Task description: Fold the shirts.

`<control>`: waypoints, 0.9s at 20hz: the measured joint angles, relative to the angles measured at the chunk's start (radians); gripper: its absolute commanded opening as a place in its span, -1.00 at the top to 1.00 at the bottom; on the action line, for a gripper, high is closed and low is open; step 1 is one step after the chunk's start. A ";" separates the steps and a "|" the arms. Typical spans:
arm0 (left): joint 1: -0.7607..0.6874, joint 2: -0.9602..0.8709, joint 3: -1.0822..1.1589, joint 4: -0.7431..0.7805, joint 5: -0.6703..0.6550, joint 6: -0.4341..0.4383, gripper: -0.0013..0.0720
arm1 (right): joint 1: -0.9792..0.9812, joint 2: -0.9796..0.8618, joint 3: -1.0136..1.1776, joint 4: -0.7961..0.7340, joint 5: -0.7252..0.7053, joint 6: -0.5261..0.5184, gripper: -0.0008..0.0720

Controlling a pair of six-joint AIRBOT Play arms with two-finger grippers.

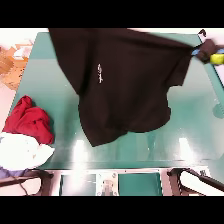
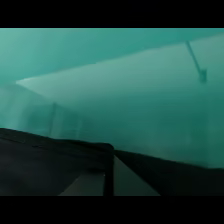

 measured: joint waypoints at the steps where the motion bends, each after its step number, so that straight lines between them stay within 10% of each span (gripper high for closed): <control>1: -0.022 -0.056 0.000 -0.010 0.008 0.005 0.90 | 0.020 -0.056 -0.014 0.003 -0.037 -0.002 0.94; 4: -0.080 -0.194 0.000 -0.027 0.021 0.012 0.81 | 0.072 -0.199 -0.034 0.020 -0.121 -0.006 0.82; 6: -0.093 -0.247 0.000 -0.031 0.013 0.008 -0.80 | 0.084 -0.261 -0.040 0.027 -0.147 -0.007 -0.04; 8: -0.093 -0.266 0.003 -0.031 -0.018 -0.004 -0.50 | 0.068 -0.293 -0.030 0.027 -0.137 -0.008 -0.04; 11: -0.051 -0.262 0.027 -0.019 -0.135 -0.011 0.90 | -0.014 -0.292 0.007 0.000 -0.026 -0.009 -0.04; 18: 0.077 -0.196 -0.036 -0.009 -0.508 -0.094 0.91 | -0.235 -0.171 -0.121 -0.104 0.226 -0.031 0.83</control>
